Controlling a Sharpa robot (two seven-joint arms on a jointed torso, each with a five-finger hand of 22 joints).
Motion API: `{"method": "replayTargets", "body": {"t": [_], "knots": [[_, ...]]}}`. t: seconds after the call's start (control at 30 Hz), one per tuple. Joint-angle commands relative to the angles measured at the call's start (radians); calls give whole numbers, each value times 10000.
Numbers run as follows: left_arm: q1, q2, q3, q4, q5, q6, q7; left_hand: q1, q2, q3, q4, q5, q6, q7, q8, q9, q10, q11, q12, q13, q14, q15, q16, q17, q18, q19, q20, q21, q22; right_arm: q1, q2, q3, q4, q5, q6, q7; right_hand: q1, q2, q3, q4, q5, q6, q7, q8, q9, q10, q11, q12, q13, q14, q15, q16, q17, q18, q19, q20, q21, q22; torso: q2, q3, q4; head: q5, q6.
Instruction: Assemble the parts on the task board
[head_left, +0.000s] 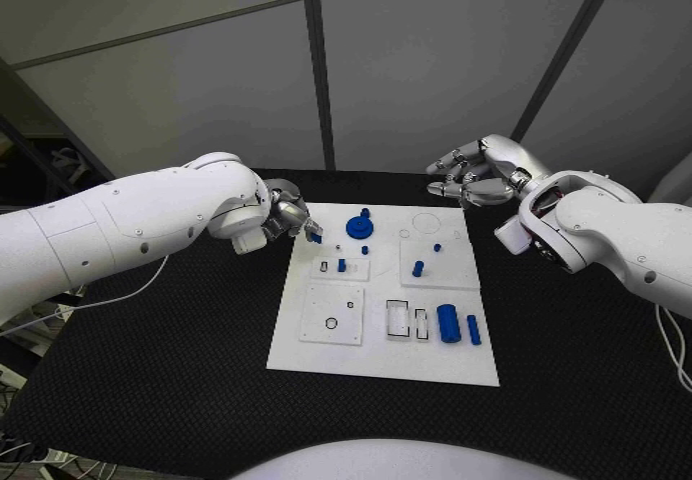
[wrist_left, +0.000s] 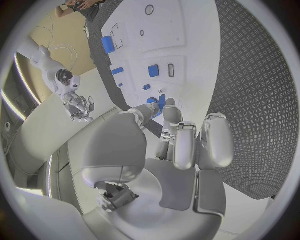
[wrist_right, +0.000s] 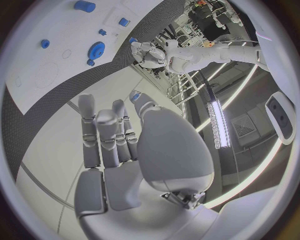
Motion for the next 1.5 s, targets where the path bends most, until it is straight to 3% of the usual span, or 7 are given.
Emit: {"method": "replayTargets", "body": {"t": [0.03, 0.3, 0.43, 1.07, 1.5], "knots": [[-70, -107, -19, 325, -235, -938, 246, -90, -22, 1399, -1357, 63, 70, 24, 48, 32, 276, -187, 48, 22, 555, -66, 63, 844, -82, 88, 6, 61, 177, 18, 0, 7, -4, -11, 43, 50, 50, -58, 34, 42, 43, -31, -41, 54, -9, -16, -2, -24, -9, -3, -27, -58, 9, 154, -31, 3, -50, -15, 2, -2, 2, 24, -5], [-295, -198, -273, 828, -1194, -895, 174, -115, -54, 1423, -1379, 108, 89, 12, 69, 44, 318, -198, 73, 56, 556, -74, 64, 845, -89, 109, -2, 88, 211, 18, 4, 7, -9, -11, 55, 48, 48, -57, 35, 45, 49, -27, -41, 58, -8, -12, -3, -22, -12, 1, -28, -61, 9, 152, -18, 2, -46, -6, 13, -2, -22, 71, -14], [-372, -137, -341, 848, -1522, -678, 53, -115, -54, 1423, -1379, 108, 89, 12, 69, 44, 318, -198, 73, 56, 556, -74, 64, 845, -89, 109, -2, 88, 211, 18, 5, 6, -5, -11, 60, 48, 48, -57, 35, 45, 49, -27, -41, 58, -8, -12, -3, -22, -12, 1, -28, -61, 9, 152, -18, 2, -46, -6, 20, -1, -36, 74, -8], [-423, 99, -398, 812, -2101, 273, -285, -127, -81, 1448, -1405, 146, 105, 2, 86, 54, 365, -209, 118, 119, 555, -80, 60, 841, -92, 119, -8, 99, 225, 18, 23, 6, -16, -11, 78, 44, 48, -57, 35, 45, 49, -27, -41, 58, -8, -12, -3, -22, -12, 1, -28, -61, 9, 152, -18, 2, -46, -6, 20, -4, -26, 35, -71], [-422, 165, -403, 675, -2214, 251, -409, -138, -94, 1464, -1417, 180, 116, -2, 97, 60, 390, -213, 142, 153, 556, -83, 60, 841, -93, 121, -12, 100, 229, 18, 26, 6, -15, -11, 80, 43, 52, -59, 40, 46, 62, -21, -43, 64, -7, -7, -5, -19, -18, 8, -30, -73, 5, 153, -11, 1, -57, -15, 16, -1, -24, 32, -97]]}}
